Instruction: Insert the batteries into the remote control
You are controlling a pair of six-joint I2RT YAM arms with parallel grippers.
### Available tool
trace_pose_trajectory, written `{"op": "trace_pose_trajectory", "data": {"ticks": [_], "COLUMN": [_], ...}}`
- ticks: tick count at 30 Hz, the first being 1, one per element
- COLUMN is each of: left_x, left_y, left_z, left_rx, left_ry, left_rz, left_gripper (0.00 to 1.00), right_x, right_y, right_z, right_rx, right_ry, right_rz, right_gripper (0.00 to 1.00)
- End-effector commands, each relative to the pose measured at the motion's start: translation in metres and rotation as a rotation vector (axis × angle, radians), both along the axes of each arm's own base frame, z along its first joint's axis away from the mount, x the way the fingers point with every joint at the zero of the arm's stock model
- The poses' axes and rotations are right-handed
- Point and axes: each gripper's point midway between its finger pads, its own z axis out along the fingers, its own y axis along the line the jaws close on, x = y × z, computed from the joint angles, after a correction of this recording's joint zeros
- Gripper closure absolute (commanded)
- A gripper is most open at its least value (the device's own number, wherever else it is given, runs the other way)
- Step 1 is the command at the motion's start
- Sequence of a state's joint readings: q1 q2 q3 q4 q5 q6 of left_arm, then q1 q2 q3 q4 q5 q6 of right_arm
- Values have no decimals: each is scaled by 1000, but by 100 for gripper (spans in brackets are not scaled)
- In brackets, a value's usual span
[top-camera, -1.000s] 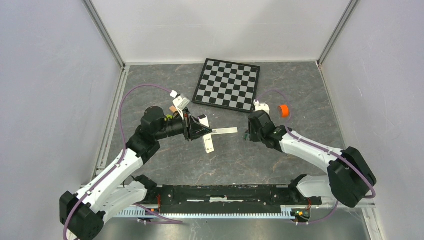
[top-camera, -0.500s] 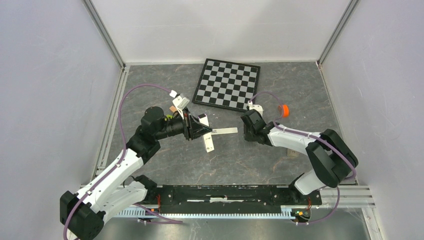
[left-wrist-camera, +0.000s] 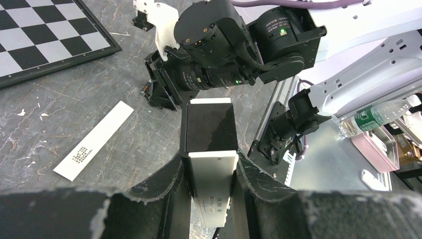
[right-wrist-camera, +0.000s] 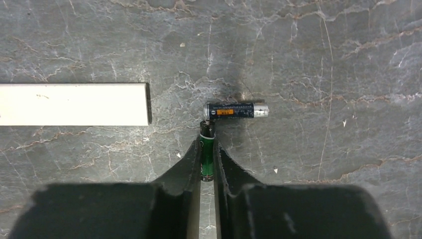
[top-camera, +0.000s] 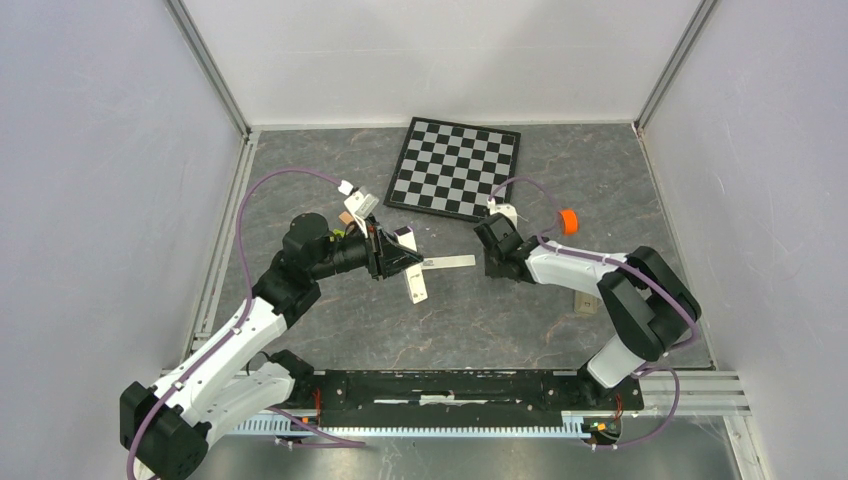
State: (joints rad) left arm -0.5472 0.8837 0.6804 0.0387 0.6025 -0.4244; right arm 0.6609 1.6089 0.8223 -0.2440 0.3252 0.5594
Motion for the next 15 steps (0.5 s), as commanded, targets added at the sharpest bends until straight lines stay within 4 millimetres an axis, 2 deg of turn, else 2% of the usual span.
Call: {"op": "trace_pose_trajectory", "data": {"ticks": [1, 3, 7, 10, 15], "left_x": [5, 6, 12, 19, 32], "left_y": [1, 3, 6, 8, 11], "left_z": [10, 9, 4, 1, -6], "left_rx": [10, 14, 29, 34, 29], "left_ry": [-69, -67, -50, -28, 18], "left_rz": [13, 22, 62, 106, 188], "left_gripper": [98, 98, 98, 98, 98], "right_x": [2, -1, -1, -1, -3], "right_y": [2, 3, 11, 26, 56], "right_z": [-2, -3, 10, 34, 92], "right_rx": [-28, -20, 30, 122, 325], "right_ry": [14, 23, -19, -104, -298], "right_rz": [27, 41, 103, 198, 355], "right_gripper": [91, 100, 100, 100, 100]}}
